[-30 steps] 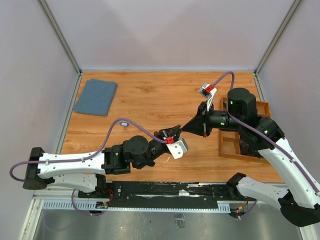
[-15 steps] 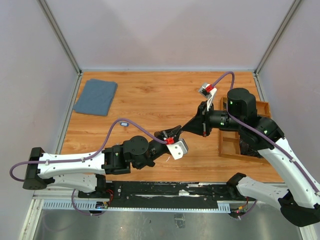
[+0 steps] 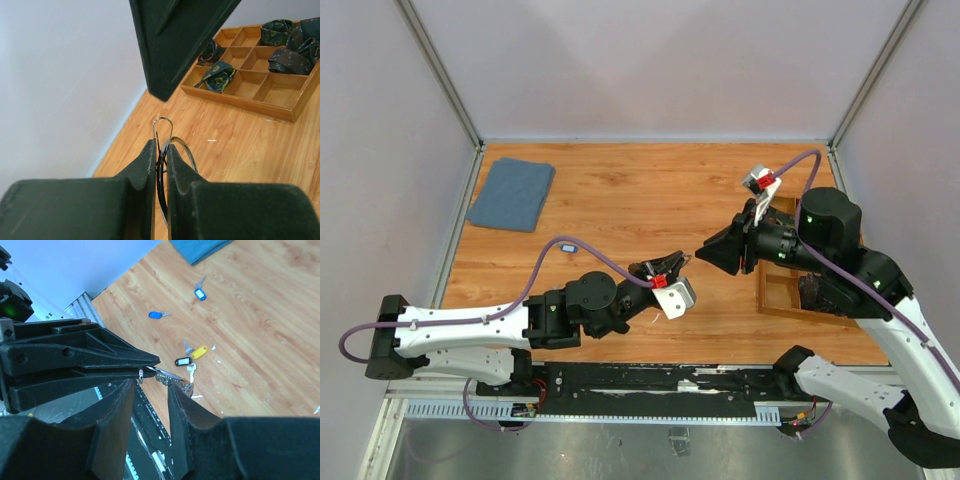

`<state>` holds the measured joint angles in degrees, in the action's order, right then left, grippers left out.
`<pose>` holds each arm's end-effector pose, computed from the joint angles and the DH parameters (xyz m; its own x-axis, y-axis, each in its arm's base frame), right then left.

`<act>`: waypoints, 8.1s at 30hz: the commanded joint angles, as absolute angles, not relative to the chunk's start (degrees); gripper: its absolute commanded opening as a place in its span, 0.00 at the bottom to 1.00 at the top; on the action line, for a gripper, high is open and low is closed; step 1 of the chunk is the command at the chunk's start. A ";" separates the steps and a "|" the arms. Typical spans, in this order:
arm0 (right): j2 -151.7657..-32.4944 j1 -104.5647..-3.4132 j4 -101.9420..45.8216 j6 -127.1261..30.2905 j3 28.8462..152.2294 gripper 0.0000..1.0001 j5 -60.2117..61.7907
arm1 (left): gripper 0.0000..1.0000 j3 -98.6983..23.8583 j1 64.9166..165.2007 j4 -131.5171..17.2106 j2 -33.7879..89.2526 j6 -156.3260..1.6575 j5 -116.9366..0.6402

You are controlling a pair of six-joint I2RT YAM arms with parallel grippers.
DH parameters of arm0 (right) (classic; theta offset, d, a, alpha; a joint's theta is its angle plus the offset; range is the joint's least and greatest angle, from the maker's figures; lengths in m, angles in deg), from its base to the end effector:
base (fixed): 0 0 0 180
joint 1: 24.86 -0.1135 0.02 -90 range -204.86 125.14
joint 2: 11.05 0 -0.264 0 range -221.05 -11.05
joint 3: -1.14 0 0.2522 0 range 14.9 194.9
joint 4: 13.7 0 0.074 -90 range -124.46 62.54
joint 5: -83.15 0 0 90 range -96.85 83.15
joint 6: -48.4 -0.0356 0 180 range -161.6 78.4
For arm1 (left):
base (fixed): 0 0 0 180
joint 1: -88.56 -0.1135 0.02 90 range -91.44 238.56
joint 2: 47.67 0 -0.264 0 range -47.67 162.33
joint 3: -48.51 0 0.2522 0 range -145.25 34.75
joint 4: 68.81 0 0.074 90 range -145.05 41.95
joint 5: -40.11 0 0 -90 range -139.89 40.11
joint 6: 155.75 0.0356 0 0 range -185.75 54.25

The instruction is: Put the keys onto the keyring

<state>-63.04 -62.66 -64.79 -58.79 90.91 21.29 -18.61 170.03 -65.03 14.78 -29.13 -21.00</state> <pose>0.1156 0.1109 0.4517 -0.4407 -0.0120 -0.8976 -0.8090 0.4386 0.3913 0.0547 -0.2490 0.3697 0.4756 0.3501 -0.8070 0.6361 0.4968 0.5904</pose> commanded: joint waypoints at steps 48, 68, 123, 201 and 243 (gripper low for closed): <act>-66.07 -61.93 -60.80 -61.02 88.66 0.01 28.40 | 0.25 -19.75 170.30 -68.83 14.16 -29.27 -18.72; -64.57 -61.95 -59.37 -63.52 88.40 0.01 25.56 | 0.14 -18.08 170.30 -71.42 13.70 -29.37 -18.19; -63.98 -61.95 -58.14 -62.64 87.54 0.01 26.16 | 0.27 -19.12 170.30 -73.27 16.02 -33.01 -13.27; -63.43 -61.87 -56.55 -64.36 86.74 0.01 24.77 | 0.22 -14.84 170.30 -77.94 11.87 -39.10 -14.56; -61.93 -61.89 -53.68 -66.29 85.45 0.01 26.88 | 0.32 -15.35 170.34 -78.07 13.74 -39.88 -18.72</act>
